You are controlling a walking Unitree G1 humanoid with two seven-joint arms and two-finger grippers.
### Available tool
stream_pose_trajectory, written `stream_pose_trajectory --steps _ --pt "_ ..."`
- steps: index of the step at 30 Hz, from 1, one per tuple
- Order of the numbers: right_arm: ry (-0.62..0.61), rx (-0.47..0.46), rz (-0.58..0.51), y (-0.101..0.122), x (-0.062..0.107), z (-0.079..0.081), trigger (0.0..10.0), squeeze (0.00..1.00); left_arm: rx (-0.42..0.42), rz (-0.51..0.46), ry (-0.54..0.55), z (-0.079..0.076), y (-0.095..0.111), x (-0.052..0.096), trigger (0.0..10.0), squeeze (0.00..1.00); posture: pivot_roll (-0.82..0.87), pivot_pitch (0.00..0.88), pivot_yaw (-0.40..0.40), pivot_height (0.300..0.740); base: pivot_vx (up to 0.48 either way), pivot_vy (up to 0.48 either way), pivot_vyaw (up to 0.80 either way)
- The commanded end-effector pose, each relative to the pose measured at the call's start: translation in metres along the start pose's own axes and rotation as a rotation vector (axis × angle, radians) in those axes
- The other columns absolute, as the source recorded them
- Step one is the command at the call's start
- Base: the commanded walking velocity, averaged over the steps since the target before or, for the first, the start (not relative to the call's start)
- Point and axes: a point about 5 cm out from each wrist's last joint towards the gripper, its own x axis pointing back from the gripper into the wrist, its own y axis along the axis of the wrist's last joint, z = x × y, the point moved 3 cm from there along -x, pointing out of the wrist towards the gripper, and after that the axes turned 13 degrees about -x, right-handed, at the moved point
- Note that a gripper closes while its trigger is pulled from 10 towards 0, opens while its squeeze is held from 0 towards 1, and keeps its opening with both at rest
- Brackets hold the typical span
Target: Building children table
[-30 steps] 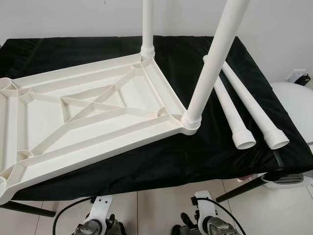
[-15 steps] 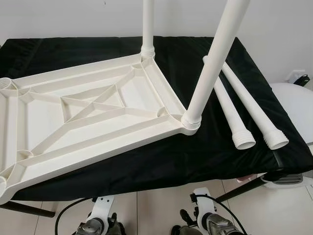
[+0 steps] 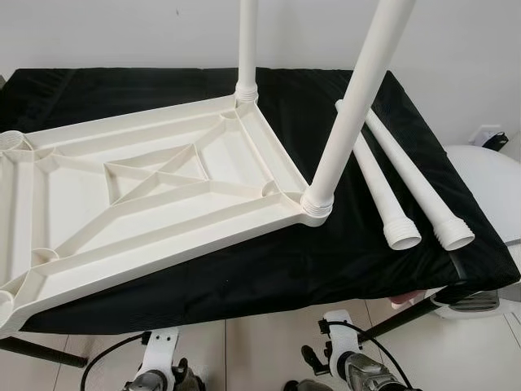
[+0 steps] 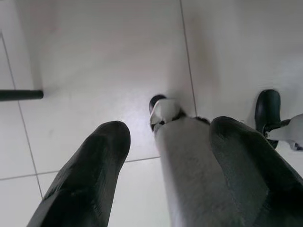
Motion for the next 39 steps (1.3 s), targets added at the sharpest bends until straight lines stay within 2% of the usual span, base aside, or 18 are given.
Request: stream_pose_trajectory --steps 1,16,27,34,39 --pt "-0.011 -0.031 0.024 -0.01 0.001 0.0 10.0 0.0 -0.015 0.027 -0.002 -0.004 -0.01 0.002 10.0 0.0 0.02 0.052 0.027 0.74 0.0 0.0 0.0" --pt "-0.025 -0.029 0.059 -0.026 0.006 -0.005 10.0 0.0 -0.047 0.011 -0.014 -0.003 -0.006 0.002 10.0 0.0 0.03 0.062 0.026 0.74 0.0 0.0 0.0" --pt "-0.016 -0.036 0.076 -0.035 0.007 0.002 10.0 0.0 -0.106 0.005 -0.04 -0.005 -0.002 0.0 10.0 0.0 0.03 0.069 0.039 0.74 0.0 0.0 0.0" --pt "-0.016 -0.037 0.077 -0.036 0.007 0.002 10.0 0.0 -0.111 0.004 -0.042 -0.005 -0.002 0.0 10.0 0.0 0.03 0.068 0.039 0.74 0.0 0.0 0.0" --pt "-0.014 -0.042 0.077 -0.037 0.006 0.005 10.0 0.0 -0.116 0.03 -0.045 -0.005 -0.01 0.002 10.0 0.0 0.04 0.066 0.04 0.74 0.0 0.0 0.0"
